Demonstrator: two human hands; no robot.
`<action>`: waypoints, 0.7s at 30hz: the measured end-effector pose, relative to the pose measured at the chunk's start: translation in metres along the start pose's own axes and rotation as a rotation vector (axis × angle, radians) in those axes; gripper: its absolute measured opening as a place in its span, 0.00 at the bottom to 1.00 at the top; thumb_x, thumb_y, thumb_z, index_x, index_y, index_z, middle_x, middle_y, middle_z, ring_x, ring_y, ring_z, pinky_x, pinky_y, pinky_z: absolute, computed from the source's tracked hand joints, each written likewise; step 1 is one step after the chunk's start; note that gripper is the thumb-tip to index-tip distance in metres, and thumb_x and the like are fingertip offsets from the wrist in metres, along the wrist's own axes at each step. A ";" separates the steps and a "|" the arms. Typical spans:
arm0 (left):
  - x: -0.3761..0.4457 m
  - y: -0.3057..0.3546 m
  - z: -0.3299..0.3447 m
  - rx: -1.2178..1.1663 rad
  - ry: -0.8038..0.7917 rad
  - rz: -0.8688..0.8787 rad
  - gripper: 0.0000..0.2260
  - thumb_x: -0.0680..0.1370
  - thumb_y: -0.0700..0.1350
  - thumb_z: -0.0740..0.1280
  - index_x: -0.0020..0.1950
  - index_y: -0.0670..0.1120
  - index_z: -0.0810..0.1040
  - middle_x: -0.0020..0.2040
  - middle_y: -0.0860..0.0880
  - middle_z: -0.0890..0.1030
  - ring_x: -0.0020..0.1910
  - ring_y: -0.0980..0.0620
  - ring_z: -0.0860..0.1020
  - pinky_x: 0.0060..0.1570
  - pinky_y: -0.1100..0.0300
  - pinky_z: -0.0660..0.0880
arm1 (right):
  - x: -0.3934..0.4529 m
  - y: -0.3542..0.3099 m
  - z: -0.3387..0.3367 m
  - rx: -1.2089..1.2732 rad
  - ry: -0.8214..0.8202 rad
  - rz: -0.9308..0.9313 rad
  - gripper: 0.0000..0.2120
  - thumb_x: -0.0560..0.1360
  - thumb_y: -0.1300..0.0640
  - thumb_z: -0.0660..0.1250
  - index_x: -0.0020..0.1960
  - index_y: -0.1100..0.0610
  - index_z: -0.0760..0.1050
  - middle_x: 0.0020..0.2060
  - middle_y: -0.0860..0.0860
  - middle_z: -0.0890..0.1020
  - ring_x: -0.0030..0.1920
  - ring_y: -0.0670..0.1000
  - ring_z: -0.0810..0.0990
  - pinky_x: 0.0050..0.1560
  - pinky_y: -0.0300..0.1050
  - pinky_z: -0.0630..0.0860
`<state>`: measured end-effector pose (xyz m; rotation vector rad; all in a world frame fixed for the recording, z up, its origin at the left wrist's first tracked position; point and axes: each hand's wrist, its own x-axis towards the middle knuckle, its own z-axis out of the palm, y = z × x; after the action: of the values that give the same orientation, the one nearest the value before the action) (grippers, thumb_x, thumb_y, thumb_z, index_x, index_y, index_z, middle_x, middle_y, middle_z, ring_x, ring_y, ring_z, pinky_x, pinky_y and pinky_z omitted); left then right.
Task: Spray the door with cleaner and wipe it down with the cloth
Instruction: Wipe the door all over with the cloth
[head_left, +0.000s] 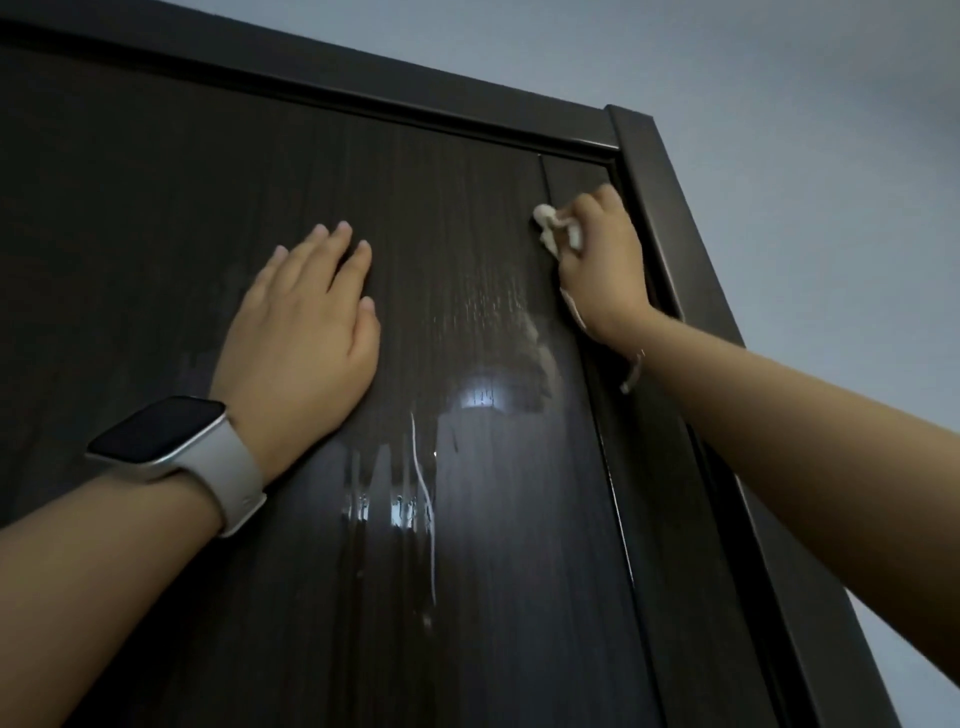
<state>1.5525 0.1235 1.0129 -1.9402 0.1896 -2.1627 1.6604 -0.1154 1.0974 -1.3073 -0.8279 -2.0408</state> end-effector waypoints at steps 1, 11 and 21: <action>0.000 0.000 0.000 -0.002 0.001 0.005 0.25 0.81 0.47 0.51 0.76 0.39 0.65 0.77 0.41 0.63 0.76 0.44 0.60 0.76 0.47 0.54 | -0.023 -0.004 -0.013 -0.012 -0.011 -0.037 0.01 0.75 0.68 0.63 0.45 0.66 0.73 0.48 0.59 0.72 0.45 0.50 0.72 0.44 0.35 0.64; 0.002 0.002 -0.002 0.039 -0.029 0.001 0.26 0.80 0.48 0.49 0.75 0.39 0.65 0.76 0.41 0.64 0.76 0.43 0.61 0.75 0.47 0.55 | -0.044 0.014 -0.046 -0.190 -0.106 -0.041 0.05 0.72 0.71 0.63 0.47 0.66 0.74 0.48 0.61 0.74 0.46 0.59 0.74 0.43 0.41 0.65; -0.002 0.001 0.001 0.044 -0.003 -0.005 0.26 0.80 0.49 0.50 0.75 0.41 0.66 0.75 0.44 0.66 0.75 0.47 0.62 0.75 0.52 0.53 | 0.079 0.052 0.001 -0.309 0.016 0.147 0.11 0.74 0.70 0.60 0.52 0.65 0.78 0.54 0.59 0.77 0.58 0.58 0.74 0.52 0.45 0.72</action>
<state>1.5540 0.1231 1.0111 -1.9223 0.1362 -2.1478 1.6710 -0.1585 1.1802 -1.4661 -0.4042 -2.1147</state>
